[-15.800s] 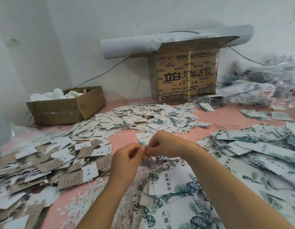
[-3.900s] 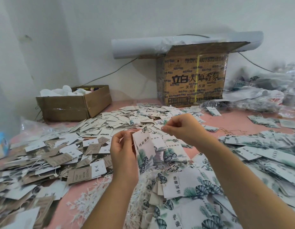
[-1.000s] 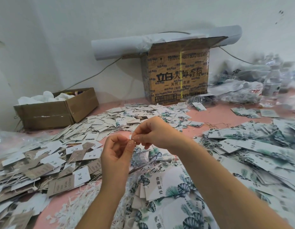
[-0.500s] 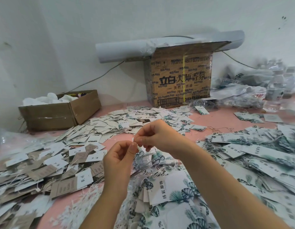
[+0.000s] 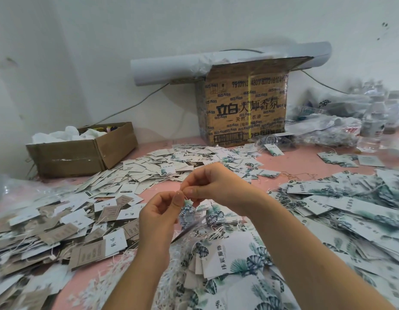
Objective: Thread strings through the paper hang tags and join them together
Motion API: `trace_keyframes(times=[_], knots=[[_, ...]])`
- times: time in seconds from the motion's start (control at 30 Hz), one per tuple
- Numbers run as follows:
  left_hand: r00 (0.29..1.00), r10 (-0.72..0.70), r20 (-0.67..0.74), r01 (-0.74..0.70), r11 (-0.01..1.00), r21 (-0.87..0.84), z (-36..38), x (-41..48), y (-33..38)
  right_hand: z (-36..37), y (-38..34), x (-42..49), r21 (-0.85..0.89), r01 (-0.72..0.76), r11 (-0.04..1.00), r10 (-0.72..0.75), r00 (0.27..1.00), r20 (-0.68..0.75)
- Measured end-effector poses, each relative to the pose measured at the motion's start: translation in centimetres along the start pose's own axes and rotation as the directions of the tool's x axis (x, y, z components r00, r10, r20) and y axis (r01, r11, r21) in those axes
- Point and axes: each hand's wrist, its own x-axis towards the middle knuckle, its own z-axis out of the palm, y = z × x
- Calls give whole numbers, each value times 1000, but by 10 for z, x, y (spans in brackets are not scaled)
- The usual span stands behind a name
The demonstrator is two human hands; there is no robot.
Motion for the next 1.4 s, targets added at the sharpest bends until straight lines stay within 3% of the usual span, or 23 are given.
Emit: trace_keyframes(times=[0.1,0.23,0.33,0.43,0.57,0.7,0.87,1.03,1.17,1.27,1.4], knots=[[996,45,73,-53,992,114,1,-3,-2,0,-2,0,-34,-14,999,14,1000,-4],[968,-16,252,-70,943,327,-1,-7,-6,-1,-6,0,32,-10,999,13,995,-100],[972,-34,234,-70,903,424,2,-8,-9,-5,-8,0,127,16,992,7,984,-176],[981,86,173,-168,825,540,1,-6,-13,-7,-9,1,214,70,974,-21,974,-224],[979,171,113,-205,841,501,-4,-4,-10,-11,-6,2,239,129,962,-54,953,-298],[993,119,20,-120,950,288,-5,0,-3,-21,1,2,70,64,995,-30,915,-403],[997,72,-15,-70,992,109,-7,3,10,-19,7,2,-119,-134,984,104,968,-230],[995,92,-49,-86,991,104,-9,5,19,-10,3,1,-7,-102,995,102,995,1],[998,65,-8,-63,991,116,-9,6,25,-10,0,2,-115,-95,989,87,994,-71],[999,-17,28,12,984,179,-15,10,22,-20,-2,0,-169,-139,976,124,988,-95],[996,-67,66,30,893,449,-34,16,5,-36,-4,-11,-360,-224,906,258,965,48]])
